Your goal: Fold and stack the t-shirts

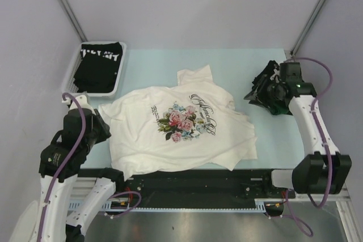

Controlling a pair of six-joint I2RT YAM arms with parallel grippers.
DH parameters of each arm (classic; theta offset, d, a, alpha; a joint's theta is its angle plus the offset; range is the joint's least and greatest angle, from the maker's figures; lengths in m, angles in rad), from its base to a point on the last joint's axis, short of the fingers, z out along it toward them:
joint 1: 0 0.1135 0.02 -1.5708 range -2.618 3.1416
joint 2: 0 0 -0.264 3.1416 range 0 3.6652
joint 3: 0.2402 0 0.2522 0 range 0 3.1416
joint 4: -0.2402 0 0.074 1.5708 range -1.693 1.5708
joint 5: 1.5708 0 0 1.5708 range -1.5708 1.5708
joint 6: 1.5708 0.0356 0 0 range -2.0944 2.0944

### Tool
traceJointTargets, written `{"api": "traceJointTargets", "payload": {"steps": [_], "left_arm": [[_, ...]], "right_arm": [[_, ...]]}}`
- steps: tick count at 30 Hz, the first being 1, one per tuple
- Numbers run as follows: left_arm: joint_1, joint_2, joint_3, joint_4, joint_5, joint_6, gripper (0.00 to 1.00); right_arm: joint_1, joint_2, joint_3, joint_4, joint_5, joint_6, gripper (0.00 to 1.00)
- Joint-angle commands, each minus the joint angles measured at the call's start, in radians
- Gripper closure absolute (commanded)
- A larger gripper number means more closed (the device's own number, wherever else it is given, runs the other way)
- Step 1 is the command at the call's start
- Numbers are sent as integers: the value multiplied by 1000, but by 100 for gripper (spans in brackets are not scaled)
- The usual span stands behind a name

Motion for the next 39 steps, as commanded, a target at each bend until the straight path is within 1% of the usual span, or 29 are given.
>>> {"api": "traceJointTargets", "payload": {"steps": [1,2,3,5,7,8,11,12,13,15,17,20,29,39], "left_arm": [[-2,24,-47,154,12,18,69],[-2,27,-53,168,21,16,69],[-2,29,-56,174,26,16,69],[-2,32,-53,179,33,12,69],[-2,27,-55,183,37,10,69],[-2,23,-58,182,38,8,69],[-2,15,-62,180,43,1,69],[-2,14,-61,177,49,-1,69],[-2,12,-61,177,53,-2,69],[-2,12,-61,173,64,-5,68],[-1,15,-59,171,67,-4,69],[-2,27,-53,168,73,-4,69],[-2,55,-38,160,78,-4,69],[-2,70,-45,176,116,16,68]], "right_arm": [[68,157,26,421,-18,9,63],[73,186,41,516,-21,11,63],[87,255,52,558,-15,3,63],[94,323,112,639,-8,-14,64],[110,431,162,675,-6,-41,64],[114,473,220,702,-23,-52,64],[143,617,323,692,-32,-106,62],[153,646,391,681,-28,-120,62],[174,710,431,670,-29,-136,62],[192,766,520,655,-29,-175,62],[209,839,560,664,-40,-189,61],[223,909,614,678,-40,-198,61],[229,973,631,716,-25,-244,60],[229,1027,638,764,-6,-285,59]]}}
